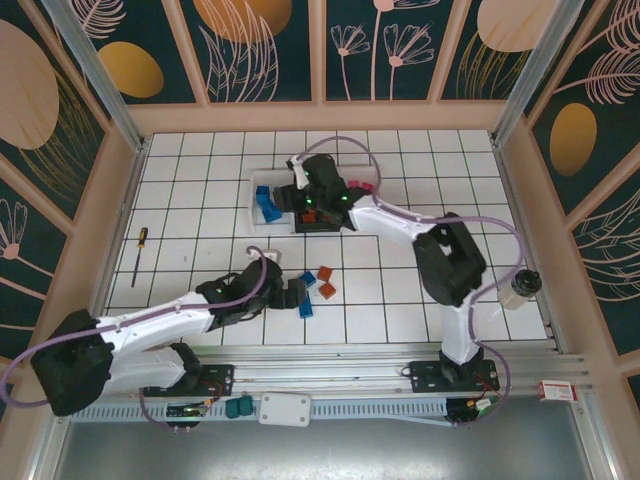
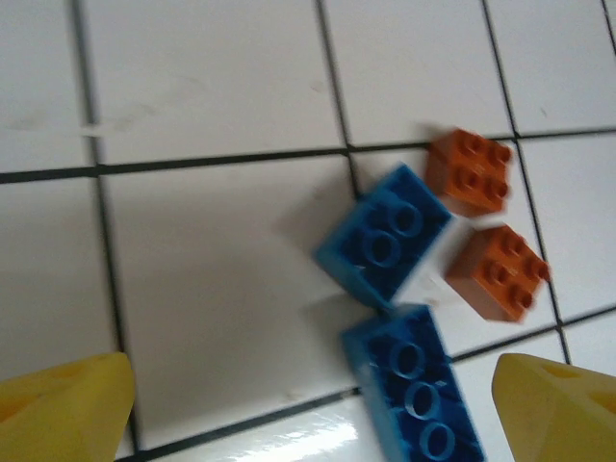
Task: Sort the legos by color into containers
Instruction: Place the lego in the container, then pick up the lego from the middle-left of the table.
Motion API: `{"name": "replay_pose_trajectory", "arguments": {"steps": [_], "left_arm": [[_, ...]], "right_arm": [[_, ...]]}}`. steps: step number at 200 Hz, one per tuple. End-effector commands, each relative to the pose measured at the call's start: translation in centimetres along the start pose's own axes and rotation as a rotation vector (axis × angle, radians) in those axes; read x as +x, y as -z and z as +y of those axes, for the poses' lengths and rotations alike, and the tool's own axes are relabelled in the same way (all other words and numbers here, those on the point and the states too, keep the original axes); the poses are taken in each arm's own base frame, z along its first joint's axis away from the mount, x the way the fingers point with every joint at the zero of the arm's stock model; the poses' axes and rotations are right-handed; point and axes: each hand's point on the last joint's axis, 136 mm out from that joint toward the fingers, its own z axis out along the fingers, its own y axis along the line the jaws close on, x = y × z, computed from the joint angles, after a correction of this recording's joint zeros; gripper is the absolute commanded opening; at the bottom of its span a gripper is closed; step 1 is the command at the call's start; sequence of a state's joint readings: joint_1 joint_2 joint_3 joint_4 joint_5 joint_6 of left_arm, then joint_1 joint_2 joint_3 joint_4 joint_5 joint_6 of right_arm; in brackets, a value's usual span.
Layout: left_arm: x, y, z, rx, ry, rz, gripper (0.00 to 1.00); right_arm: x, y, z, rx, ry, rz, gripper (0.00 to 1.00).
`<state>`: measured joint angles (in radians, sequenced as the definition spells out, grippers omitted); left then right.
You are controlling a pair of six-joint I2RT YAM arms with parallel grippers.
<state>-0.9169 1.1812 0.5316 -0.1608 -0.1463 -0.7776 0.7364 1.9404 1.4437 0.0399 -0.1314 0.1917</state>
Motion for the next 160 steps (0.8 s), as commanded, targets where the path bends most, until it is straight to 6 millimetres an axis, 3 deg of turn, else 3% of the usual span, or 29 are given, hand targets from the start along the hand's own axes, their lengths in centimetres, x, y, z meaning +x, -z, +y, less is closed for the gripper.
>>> {"name": "replay_pose_trajectory", "arguments": {"steps": [1,30,72,99,121,133,160], "left_arm": [[-0.1,-0.5,-2.8,0.027,-0.035,-0.005,0.93],[2.4,-2.5,-4.7,0.021,-0.109,0.072,0.86],[5.7,-3.9,-1.9,-0.081,-0.113,0.167,0.71],[5.7,-4.1,-1.2,-0.108,-0.117,0.149,0.6],[5.4,-4.4,-1.2,-0.123,-0.128,0.14,0.42],[5.0,-4.1,-0.9,-0.138,-0.13,0.123,0.33],[3.9,-2.7,-0.4,-0.152,-0.117,0.073,0.22]], "right_arm": [[-2.0,3.6,-0.2,-0.003,-0.018,-0.12,0.61],[-0.4,6.5,-1.1,0.008,-0.043,-0.132,0.61],[0.0,10.1,-1.4,0.018,-0.048,-0.17,0.61],[0.3,11.5,-1.4,0.015,-0.053,-0.19,0.61],[0.7,12.0,-1.4,0.014,-0.06,-0.192,0.61],[1.0,12.3,-1.6,0.018,-0.066,-0.191,0.61],[1.8,12.9,-2.0,0.021,-0.087,-0.192,0.62]]}}
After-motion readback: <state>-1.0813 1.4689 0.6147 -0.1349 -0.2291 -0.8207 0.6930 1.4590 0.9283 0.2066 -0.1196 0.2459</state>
